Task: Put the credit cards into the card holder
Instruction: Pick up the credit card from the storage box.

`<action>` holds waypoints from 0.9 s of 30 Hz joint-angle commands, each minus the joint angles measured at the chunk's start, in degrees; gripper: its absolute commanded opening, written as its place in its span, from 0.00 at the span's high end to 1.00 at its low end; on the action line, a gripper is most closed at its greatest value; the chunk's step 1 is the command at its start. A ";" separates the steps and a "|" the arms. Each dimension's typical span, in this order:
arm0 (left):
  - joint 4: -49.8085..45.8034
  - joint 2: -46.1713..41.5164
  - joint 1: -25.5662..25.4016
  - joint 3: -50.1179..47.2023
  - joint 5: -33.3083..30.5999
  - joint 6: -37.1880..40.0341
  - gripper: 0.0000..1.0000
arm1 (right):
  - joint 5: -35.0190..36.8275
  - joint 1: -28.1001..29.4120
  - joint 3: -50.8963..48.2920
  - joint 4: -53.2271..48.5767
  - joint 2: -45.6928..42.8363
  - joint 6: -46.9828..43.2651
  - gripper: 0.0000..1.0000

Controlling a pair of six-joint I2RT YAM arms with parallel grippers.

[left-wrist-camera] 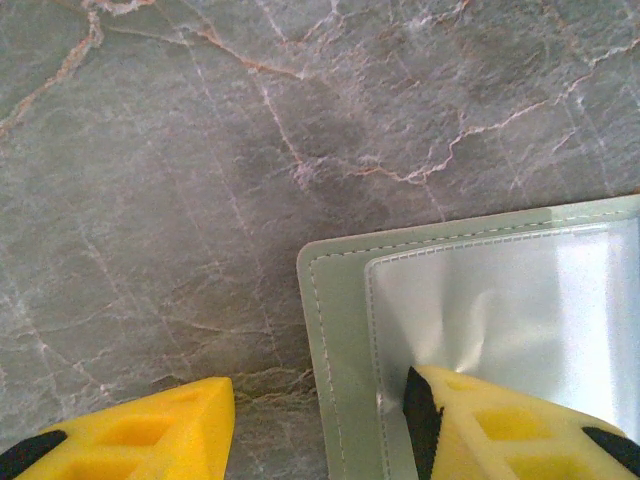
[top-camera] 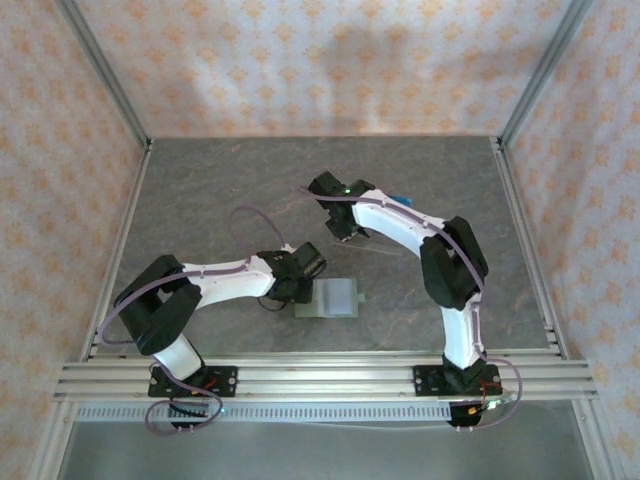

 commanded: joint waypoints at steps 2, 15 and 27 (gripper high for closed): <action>-1.01 1.06 -0.50 -0.39 -1.15 -0.70 0.50 | 4.04 -0.11 2.65 0.36 1.85 -2.05 0.71; -1.37 0.89 -0.50 -0.27 -1.25 -0.62 0.51 | 4.80 -0.26 3.97 0.85 4.16 -3.03 0.79; -1.87 1.40 -0.51 0.31 -1.24 -0.37 0.51 | 5.29 -0.28 4.24 -0.43 0.94 -3.95 0.92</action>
